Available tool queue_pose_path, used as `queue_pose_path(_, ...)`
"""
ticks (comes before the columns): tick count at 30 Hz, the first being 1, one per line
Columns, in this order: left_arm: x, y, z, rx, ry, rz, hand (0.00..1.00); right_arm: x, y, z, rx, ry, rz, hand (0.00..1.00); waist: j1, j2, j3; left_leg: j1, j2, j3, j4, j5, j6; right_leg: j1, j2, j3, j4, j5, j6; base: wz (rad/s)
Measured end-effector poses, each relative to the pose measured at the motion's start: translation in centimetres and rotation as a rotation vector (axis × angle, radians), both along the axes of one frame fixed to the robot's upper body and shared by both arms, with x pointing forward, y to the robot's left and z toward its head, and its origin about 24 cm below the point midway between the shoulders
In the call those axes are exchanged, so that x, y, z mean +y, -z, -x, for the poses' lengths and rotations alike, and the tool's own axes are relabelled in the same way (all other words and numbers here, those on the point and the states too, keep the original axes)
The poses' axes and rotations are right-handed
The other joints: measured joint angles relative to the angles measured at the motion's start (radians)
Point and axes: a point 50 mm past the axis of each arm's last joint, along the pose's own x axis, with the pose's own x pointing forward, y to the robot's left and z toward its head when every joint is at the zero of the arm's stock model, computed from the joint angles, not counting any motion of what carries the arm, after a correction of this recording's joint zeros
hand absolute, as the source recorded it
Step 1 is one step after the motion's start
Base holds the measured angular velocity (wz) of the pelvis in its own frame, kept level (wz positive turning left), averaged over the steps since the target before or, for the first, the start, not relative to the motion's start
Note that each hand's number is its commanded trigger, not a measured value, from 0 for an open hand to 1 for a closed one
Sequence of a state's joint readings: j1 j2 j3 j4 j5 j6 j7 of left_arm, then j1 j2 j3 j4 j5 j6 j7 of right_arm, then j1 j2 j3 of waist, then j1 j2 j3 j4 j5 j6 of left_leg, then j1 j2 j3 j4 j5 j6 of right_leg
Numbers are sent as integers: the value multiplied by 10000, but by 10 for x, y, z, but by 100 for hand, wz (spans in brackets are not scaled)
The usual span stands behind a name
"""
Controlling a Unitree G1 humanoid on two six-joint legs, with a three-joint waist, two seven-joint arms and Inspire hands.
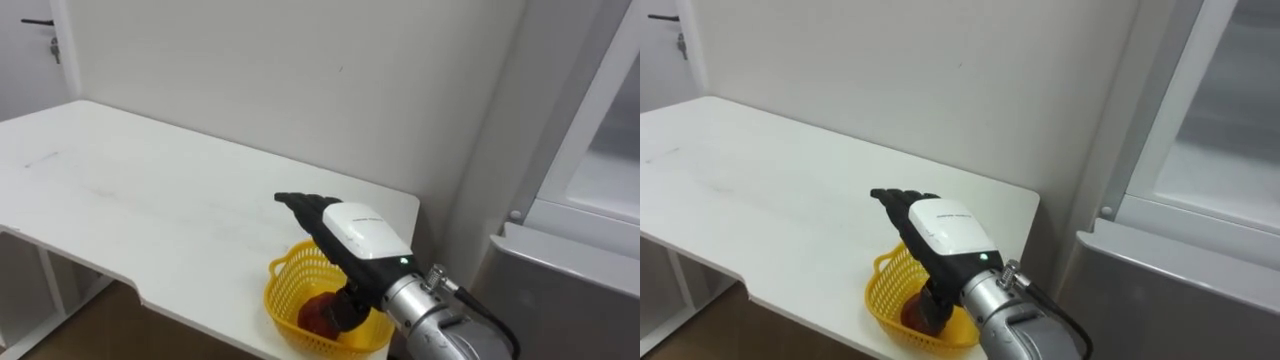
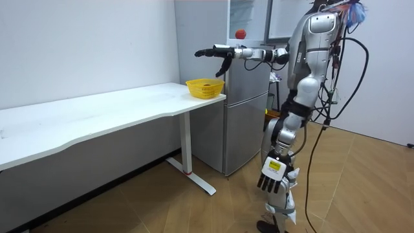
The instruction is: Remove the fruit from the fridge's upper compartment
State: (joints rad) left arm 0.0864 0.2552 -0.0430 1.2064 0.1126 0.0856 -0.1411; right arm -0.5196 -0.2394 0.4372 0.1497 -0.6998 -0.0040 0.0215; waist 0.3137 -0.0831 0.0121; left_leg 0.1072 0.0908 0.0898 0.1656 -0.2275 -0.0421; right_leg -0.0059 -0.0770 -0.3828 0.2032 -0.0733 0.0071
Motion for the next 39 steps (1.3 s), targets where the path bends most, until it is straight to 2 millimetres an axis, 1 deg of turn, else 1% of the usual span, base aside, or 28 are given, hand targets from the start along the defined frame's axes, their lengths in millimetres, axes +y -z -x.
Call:
queue_pose_path(2, 0, 0, 2, 48, -7, 52, 0, -3, -10, 1, -384, 32, -438, 0, -131, 5, 3, -23, 0, 4, -2, 0, 0, -28, 0, 0, 0, 0, 0, 0)
queue_pose_path(6, 0, 0, 4, 31, -13, 50, 0, -6, -25, 3, -890, -66, -1201, 0, -295, 10, 3, 14, -1, 82, 6, 1, 0, -60, 6, 48, 1, 0, 0, -6)
queue_pose_path(8, 1, 1, 8, 95, -60, -12, 0, -6, -37, 7, -1222, -305, -2035, 0, -393, 29, 8, 68, 0, 190, -11, 1, 1, -61, 21, 136, 1, 0, 0, -10)
queue_pose_path(11, 0, 1, 7, 18, -189, -75, 0, -6, -53, 13, -1676, -575, -3088, 0, -628, 61, 4, 78, 6, 221, -31, 1, 1, -55, 32, 269, 0, 0, 0, -1)
queue_pose_path(12, 0, 1, 7, 11, -199, -91, 0, -7, -56, 14, -1764, -606, -3233, 0, -648, 74, 3, 87, 8, 243, -29, 1, 1, -54, 32, 290, 0, 0, 0, -4)
queue_pose_path(15, -1, 1, 7, -23, -300, -101, 0, -15, -71, 17, -2228, -532, -4154, 0, -737, 180, -22, 102, 7, 327, -12, 0, 2, -54, 33, 389, -3, 0, 0, -4)
queue_pose_path(17, -1, 1, 8, -32, -335, -115, 0, -20, -81, 21, -2605, -554, -5007, 0, -928, 304, -84, 105, 7, 331, -12, 0, 2, -54, 32, 377, 0, 0, 0, 0)
queue_pose_path(19, -3, 2, 7, -107, -327, -168, 0, -24, -91, 25, -3109, -523, -5548, 0, -997, 362, -97, 141, 5, 388, -19, 0, 2, -54, 35, 401, 11, 0, 0, -8)
queue_pose_path(22, -7, 3, 9, -186, -465, -199, 0, -33, -106, 33, -3918, -562, -6555, 0, -1262, 444, -67, 221, 5, 502, -49, -3, 4, -51, 52, 544, 32, 1, -1, -11)
queue_pose_path(25, -7, 3, 12, -132, -544, -268, 0, -41, -119, 42, -4809, -522, -7250, 0, -1633, 474, -53, 262, 6, 566, -131, -4, 4, -56, 60, 583, 35, 2, -4, -7)
queue_pose_path(26, -7, 3, 14, -100, -559, -291, 0, -42, -124, 47, -5242, -499, -7448, 0, -1740, 458, -64, 273, 6, 611, -140, -5, 5, -73, 72, 631, 33, 5, -7, -9)
queue_pose_path(29, -6, 3, 15, -94, -577, -326, 0, -50, -134, 58, -6300, -407, -7880, 0, -1887, 473, -59, 383, 10, 734, -171, -6, 4, -69, 112, 756, 33, 6, -8, -12)
queue_pose_path(31, -6, 4, 17, -48, -585, -350, 0, -55, -135, 61, -6725, -287, -8138, 0, -2050, 515, -41, 431, 9, 744, -168, -6, 4, -35, 115, 773, 34, 5, -8, -4)
queue_pose_path(32, -6, 3, 18, -37, -589, -373, 0, -60, -136, 63, -6999, -97, -8315, 0, -2107, 474, -70, 430, 9, 756, -169, -7, 5, -37, 115, 781, 33, 6, -8, 0)
queue_pose_path(35, -5, 3, 23, 39, -754, -367, 0, -66, -138, 65, -7457, 234, -8670, 0, -2311, 481, -73, 431, 8, 760, -170, -10, 10, -40, 116, 784, 31, 6, -8, 0)
queue_pose_path(36, -5, 3, 24, 53, -794, -349, 0, -71, -139, 67, -7705, 389, -8831, 0, -2387, 496, -69, 439, 10, 768, -176, -11, 10, -42, 123, 802, 25, 6, -8, -4)
queue_pose_path(38, -6, 4, 27, 95, -814, -306, 0, -83, -139, 74, -8205, 777, -9056, 0, -2442, 554, -126, 469, 10, 834, -211, -11, 10, -66, 135, 850, 27, 6, -8, -7)
queue_pose_path(39, -7, 4, 29, 128, -829, -291, 0, -85, -139, 76, -8303, 859, -9112, 0, -2478, 579, -142, 486, 10, 871, -219, -11, 10, -70, 141, 880, 27, 6, -8, -16)
